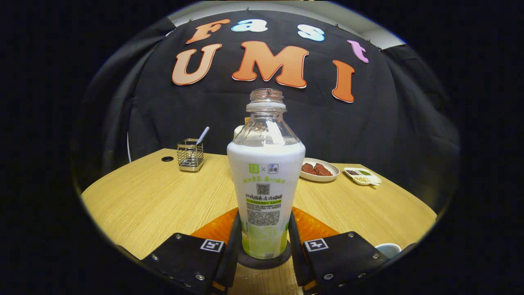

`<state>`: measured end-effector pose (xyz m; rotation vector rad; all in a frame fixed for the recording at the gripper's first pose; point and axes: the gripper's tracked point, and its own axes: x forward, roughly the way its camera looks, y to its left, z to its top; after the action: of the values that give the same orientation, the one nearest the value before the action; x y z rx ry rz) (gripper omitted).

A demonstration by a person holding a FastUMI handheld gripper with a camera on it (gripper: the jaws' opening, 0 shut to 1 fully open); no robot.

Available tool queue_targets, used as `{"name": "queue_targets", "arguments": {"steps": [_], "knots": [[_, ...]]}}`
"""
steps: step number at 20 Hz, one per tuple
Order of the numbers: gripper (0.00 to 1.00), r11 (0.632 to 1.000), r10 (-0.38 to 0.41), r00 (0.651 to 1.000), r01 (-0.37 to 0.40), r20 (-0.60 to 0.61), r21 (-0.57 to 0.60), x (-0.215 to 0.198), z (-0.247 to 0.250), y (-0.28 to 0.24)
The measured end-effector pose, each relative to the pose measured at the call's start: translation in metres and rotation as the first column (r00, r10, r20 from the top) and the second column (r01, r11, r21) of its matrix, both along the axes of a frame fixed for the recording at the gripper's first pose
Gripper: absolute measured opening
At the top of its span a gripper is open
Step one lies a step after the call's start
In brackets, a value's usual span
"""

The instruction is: Take the bottle from table, then pour the juice into the cup, finally place the bottle on the coaster

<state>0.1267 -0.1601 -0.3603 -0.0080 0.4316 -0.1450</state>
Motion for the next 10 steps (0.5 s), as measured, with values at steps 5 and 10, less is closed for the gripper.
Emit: {"name": "queue_targets", "arguments": {"steps": [5, 10], "knots": [[0.57, 0.998, -0.003, 1.000, 0.003, 0.009, 0.064, -0.0032, -0.0068, -0.0012], [0.62, 0.999, 0.005, 1.000, -0.005, 0.013, 0.039, -0.0056, -0.0051, 0.0008]]}}
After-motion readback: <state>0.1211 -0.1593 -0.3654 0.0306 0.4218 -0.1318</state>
